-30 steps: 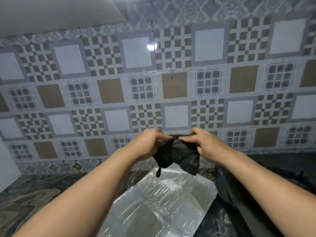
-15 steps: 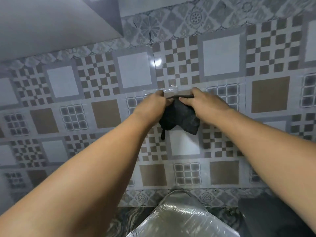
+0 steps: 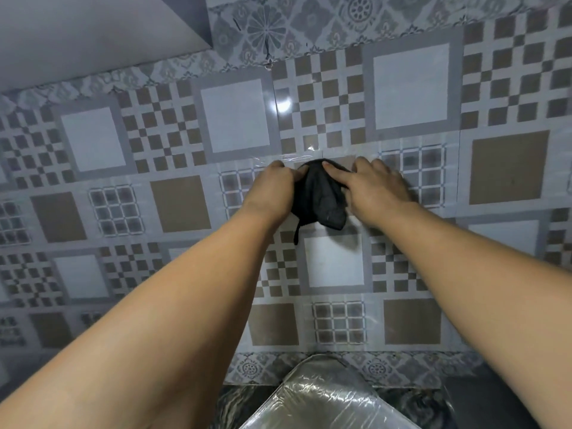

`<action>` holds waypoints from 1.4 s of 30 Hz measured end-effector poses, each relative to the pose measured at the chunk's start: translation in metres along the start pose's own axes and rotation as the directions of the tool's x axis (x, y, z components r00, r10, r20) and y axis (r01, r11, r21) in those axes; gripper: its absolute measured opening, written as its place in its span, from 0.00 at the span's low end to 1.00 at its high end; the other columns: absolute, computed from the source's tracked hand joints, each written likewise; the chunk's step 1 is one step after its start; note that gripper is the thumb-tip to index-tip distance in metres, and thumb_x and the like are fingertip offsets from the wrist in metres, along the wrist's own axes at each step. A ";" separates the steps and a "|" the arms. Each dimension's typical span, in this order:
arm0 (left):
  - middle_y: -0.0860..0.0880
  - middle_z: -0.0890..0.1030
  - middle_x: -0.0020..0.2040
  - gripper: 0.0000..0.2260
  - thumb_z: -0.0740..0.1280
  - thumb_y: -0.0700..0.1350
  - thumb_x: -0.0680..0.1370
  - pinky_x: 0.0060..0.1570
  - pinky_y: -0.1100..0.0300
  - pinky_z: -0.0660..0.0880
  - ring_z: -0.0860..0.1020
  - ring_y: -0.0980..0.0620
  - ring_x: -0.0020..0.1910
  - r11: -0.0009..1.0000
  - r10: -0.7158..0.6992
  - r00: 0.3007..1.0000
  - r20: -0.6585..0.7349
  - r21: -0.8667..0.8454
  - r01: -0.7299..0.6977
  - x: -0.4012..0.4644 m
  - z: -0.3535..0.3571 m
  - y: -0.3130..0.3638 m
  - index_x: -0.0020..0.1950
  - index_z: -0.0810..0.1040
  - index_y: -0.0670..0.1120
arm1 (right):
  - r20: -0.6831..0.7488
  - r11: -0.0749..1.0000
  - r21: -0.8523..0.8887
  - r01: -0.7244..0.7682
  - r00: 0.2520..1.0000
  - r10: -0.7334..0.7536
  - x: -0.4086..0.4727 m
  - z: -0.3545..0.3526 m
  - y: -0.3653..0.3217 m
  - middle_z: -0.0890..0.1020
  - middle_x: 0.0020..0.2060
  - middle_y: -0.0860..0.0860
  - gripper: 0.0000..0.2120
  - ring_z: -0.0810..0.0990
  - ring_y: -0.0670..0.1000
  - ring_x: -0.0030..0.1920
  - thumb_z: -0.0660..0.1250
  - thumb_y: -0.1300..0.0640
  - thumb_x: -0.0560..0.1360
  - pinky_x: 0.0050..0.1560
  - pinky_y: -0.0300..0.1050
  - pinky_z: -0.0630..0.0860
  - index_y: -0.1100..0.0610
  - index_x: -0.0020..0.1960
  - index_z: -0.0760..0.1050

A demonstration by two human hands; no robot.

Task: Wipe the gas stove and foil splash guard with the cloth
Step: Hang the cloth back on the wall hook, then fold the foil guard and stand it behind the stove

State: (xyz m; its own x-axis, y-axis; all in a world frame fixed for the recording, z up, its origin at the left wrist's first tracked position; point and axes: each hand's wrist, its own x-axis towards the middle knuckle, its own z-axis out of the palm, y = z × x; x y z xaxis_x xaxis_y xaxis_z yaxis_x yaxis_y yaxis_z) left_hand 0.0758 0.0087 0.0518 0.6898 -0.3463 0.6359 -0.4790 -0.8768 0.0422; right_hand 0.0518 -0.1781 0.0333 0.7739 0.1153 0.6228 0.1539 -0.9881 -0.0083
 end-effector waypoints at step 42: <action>0.46 0.73 0.72 0.26 0.71 0.45 0.77 0.70 0.55 0.68 0.73 0.46 0.69 0.449 -0.745 0.379 0.549 -0.008 0.893 -0.566 -0.048 -0.164 0.74 0.70 0.47 | 0.710 0.807 0.562 -0.179 0.604 -0.360 -0.295 0.173 -0.254 0.77 0.64 0.59 0.26 0.77 0.54 0.60 0.68 0.50 0.77 0.62 0.45 0.70 0.51 0.74 0.69</action>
State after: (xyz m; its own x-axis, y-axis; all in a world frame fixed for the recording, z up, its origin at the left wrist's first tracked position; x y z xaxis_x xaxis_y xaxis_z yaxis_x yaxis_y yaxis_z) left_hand -0.2624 0.3643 -0.2778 0.9165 0.3385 -0.2132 0.3967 -0.7004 0.5933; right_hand -0.1090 0.0567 -0.2838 0.8488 0.4984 -0.1764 0.3309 -0.7610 -0.5580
